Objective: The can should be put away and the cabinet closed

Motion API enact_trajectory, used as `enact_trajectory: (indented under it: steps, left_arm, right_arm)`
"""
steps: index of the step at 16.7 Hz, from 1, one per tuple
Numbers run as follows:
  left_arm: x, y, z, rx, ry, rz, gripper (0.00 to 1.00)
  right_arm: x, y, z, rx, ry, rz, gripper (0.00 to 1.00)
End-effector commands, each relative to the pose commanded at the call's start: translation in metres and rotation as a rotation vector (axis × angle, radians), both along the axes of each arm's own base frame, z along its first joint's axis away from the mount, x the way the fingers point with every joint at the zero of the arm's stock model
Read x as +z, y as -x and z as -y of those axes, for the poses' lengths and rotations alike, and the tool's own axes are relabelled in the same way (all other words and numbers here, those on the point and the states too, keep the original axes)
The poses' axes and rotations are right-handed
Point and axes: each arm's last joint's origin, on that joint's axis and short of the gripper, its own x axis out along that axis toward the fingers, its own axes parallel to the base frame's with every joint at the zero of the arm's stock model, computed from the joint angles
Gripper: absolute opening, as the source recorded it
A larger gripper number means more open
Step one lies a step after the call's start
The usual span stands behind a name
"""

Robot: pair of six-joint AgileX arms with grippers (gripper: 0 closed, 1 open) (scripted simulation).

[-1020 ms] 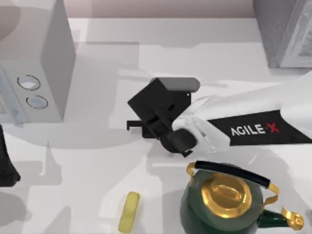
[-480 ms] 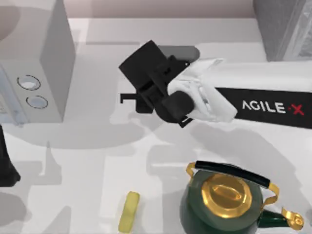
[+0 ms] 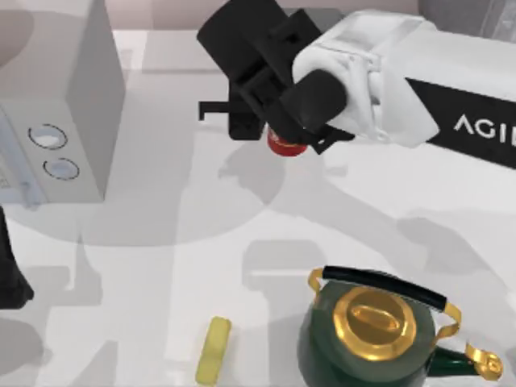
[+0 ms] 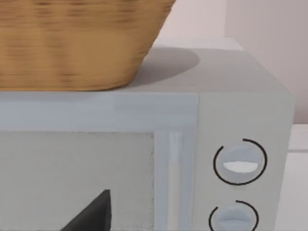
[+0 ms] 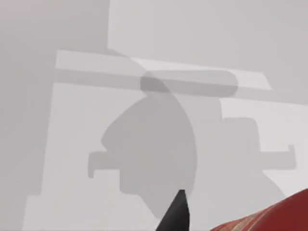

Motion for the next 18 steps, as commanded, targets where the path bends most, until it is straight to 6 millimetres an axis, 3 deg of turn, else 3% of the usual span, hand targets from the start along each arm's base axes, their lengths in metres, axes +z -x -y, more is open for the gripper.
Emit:
enact_trajectory:
  steps: [4,8,11,15,18]
  left_arm:
    - [0.0,0.0,0.0,0.0,0.0,0.0,1.0]
    - [0.0,0.0,0.0,0.0,0.0,0.0,1.0]
    - [0.0,0.0,0.0,0.0,0.0,0.0,1.0]
    - [0.0,0.0,0.0,0.0,0.0,0.0,1.0]
    - [0.0,0.0,0.0,0.0,0.0,0.0,1.0]
  right_arm:
    - [-0.001,-0.001,0.0,-0.002,0.0,-0.001,0.0]
    - [0.022,0.001,0.019,0.02,-0.108,0.033,0.0]
    - [0.044,0.009,0.061,0.027,-0.194,0.073,0.0]
    - [0.046,0.02,0.14,-0.051,-0.191,0.126,0.0]
    - [0.047,0.05,0.197,-0.104,-0.175,0.202,0.0]
